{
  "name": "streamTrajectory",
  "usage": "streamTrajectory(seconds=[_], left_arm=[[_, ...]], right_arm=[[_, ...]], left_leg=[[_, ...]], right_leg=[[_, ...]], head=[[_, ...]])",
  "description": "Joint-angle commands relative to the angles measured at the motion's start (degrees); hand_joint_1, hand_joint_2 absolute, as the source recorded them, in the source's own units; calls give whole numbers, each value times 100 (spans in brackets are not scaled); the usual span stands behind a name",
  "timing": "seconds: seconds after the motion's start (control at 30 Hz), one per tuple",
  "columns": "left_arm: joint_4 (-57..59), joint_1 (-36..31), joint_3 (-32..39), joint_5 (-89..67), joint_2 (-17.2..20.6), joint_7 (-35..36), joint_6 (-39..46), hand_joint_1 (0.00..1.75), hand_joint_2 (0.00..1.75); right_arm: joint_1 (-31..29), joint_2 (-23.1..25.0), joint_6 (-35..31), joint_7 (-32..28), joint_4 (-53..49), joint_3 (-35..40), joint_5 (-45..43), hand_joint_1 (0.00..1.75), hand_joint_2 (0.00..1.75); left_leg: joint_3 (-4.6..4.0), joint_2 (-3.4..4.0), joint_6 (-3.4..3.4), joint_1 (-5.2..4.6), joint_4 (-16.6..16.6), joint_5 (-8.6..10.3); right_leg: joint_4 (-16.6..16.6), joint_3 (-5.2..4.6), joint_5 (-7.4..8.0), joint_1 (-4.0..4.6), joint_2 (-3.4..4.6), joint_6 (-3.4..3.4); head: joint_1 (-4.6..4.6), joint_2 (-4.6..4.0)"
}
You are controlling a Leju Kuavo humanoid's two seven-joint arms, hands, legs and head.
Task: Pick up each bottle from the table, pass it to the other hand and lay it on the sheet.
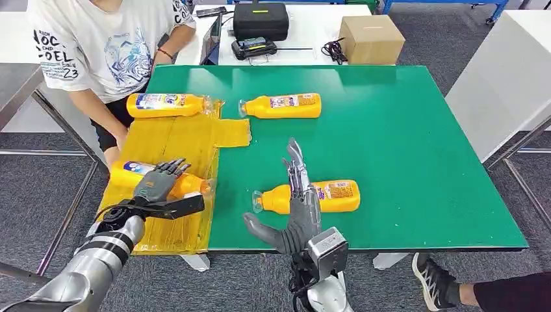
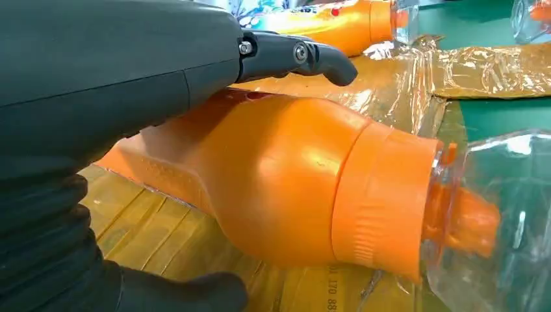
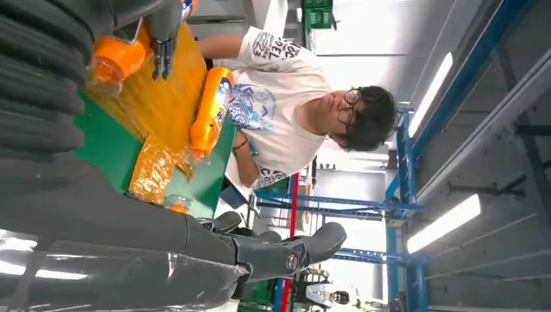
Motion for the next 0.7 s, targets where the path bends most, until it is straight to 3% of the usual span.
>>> streamTrajectory(seconds=[0.03, 0.13, 0.17, 0.33, 0.53, 0.6, 0.7], left_arm=[[596, 300, 44, 1, 22, 4, -177, 0, 175], [596, 300, 44, 1, 22, 4, -177, 0, 175], [555, 357, 326, 638, 19, -345, -791, 0, 0], [482, 476, 477, 1301, 162, -783, -1595, 0, 0], [306, 723, 712, 2654, 406, -1414, -3053, 0, 0], [210, 775, 878, 3109, 390, -1393, -3365, 0, 0], [23, 784, 985, 3681, 391, -1327, -3758, 0, 0]], right_arm=[[-76, -24, 9, 19, 247, -178, -4, 0, 175], [-76, -24, 9, 19, 247, -178, -4, 0, 175], [-88, 27, 68, 27, 339, -230, 28, 0, 175], [-179, 59, 123, 39, 562, -233, 3, 0, 175], [-359, 92, 154, 42, 933, -187, -75, 0, 175], [-371, 99, 147, 41, 993, -181, -90, 0, 175], [-383, 111, 124, 42, 1056, -185, -115, 0, 175]], left_leg=[[18, 25, -8, 5, -12, -2], [18, 29, -10, 7, -14, -2], [18, 23, -7, 2, -11, -2], [43, 30, -11, 4, -20, -1], [73, -23, -15, -1, -17, -9], [58, -19, -36, 3, -17, -16], [98, -39, -15, 5, -1, -54]], right_leg=[[-15, 12, 6, 6, 22, -10], [-19, 12, 9, 8, 25, -12], [-13, 12, 6, 3, 20, -9], [-22, 36, 10, 5, 32, -14], [-10, 69, -30, -1, -8, -20], [-12, 32, -26, 4, -6, -29], [3, 59, -76, 6, -27, -16]], head=[[0, 0], [2, 0], [2, 0], [0, 0], [-2, 0], [0, 0], [0, 0]])
